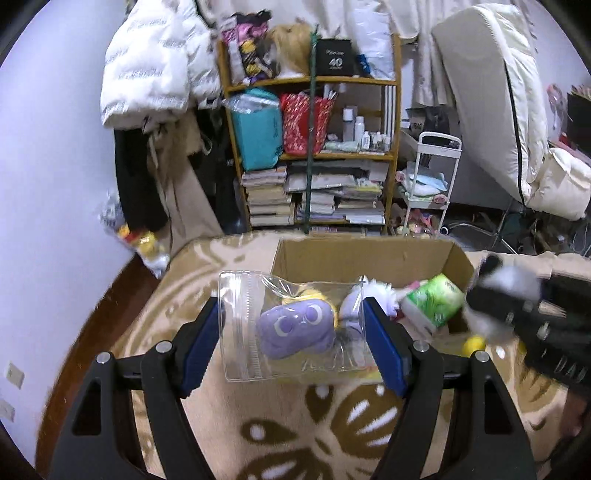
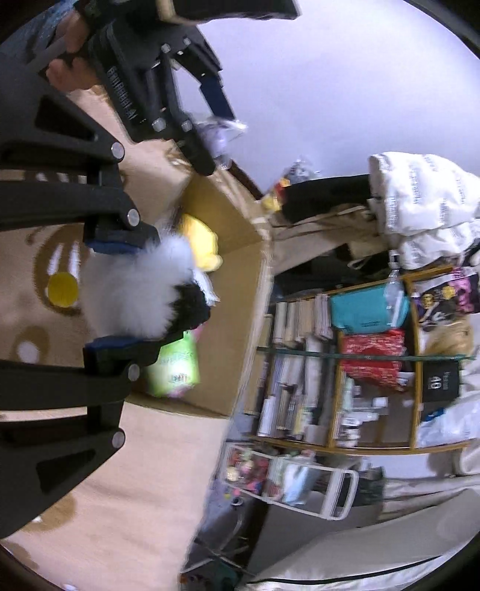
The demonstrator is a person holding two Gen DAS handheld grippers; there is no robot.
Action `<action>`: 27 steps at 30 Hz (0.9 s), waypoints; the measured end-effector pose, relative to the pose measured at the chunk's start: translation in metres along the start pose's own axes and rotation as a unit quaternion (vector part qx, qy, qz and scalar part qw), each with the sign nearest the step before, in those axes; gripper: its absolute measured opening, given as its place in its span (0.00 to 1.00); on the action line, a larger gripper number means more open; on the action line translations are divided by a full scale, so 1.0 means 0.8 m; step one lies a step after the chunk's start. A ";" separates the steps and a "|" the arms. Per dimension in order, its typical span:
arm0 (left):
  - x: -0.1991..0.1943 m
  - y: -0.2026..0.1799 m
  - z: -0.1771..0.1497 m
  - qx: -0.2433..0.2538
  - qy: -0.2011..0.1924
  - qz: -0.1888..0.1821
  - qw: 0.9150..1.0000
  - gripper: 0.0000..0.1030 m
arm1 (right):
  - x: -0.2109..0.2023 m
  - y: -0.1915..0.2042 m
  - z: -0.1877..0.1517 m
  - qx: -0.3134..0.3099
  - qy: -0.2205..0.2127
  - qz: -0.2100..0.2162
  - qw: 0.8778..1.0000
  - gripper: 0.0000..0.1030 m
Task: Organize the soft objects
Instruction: 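Lift and carry the bagged toy and white chick over the box, then open both tools to drop the bagged toy and chick into the box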
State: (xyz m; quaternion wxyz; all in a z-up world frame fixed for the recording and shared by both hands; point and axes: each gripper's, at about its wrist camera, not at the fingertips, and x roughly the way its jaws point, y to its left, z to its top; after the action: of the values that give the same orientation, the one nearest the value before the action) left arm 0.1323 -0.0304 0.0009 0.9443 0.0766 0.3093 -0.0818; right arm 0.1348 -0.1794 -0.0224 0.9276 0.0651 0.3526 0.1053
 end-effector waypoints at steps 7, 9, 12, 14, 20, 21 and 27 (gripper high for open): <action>0.023 -0.011 0.034 0.009 -0.026 -0.018 0.999 0.72 | -0.006 -0.013 0.049 -0.018 -0.043 -0.001 0.999 0.35; 0.035 -0.014 0.037 0.011 -0.023 -0.017 1.000 0.72 | 0.000 -0.013 0.050 -0.022 -0.044 -0.002 0.999 0.35; 0.053 -0.017 0.034 0.016 -0.016 -0.014 1.000 0.72 | 0.016 -0.020 0.047 -0.017 -0.035 -0.002 0.999 0.36; 0.062 -0.017 0.029 0.017 -0.008 -0.013 1.000 0.72 | 0.030 -0.025 0.043 -0.010 -0.023 -0.001 1.000 0.36; 0.092 -0.017 0.016 0.009 0.018 -0.009 1.000 0.73 | 0.066 -0.033 0.024 0.005 0.012 0.018 1.000 0.38; 0.096 -0.017 0.015 0.009 0.023 -0.009 1.000 0.74 | 0.072 -0.033 0.021 0.005 0.017 0.019 1.000 0.38; 0.109 -0.015 0.008 0.006 0.045 -0.009 0.999 0.74 | 0.088 -0.035 0.008 0.003 0.044 0.020 0.999 0.49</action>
State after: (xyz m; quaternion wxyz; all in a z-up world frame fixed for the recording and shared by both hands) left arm 0.2028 -0.0524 -0.0475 0.9282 0.0832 0.3517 -0.0890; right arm 0.1947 -0.1900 -0.0685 0.9086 0.0702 0.3919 0.1259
